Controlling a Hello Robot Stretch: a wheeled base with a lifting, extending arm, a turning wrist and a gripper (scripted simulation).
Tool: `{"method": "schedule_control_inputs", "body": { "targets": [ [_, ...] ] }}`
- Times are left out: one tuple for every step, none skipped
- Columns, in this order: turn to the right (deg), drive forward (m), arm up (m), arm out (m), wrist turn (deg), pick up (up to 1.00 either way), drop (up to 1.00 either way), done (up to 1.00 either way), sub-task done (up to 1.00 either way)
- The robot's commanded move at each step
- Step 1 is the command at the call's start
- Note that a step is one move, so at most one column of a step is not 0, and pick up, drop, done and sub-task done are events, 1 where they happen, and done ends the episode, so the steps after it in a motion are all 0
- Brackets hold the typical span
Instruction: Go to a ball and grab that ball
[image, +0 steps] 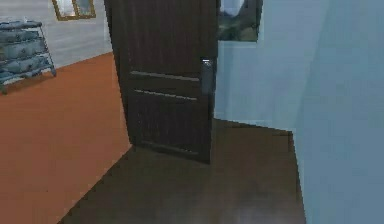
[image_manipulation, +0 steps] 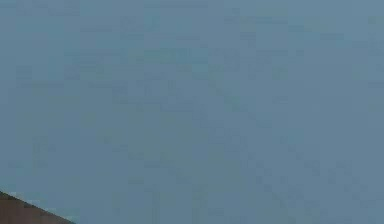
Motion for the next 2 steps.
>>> {"method": "schedule_control_inputs", "body": {
  "targets": [
    [0.0, 0.25, 0.00, 0.00, 0.0, 0.00, 0.00, 0.00, 0.00],
    [-45.0, 0.00, 0.00, 0.00, 0.0, 0.00, 0.00, 0.00, 0.00]
  ]
}}
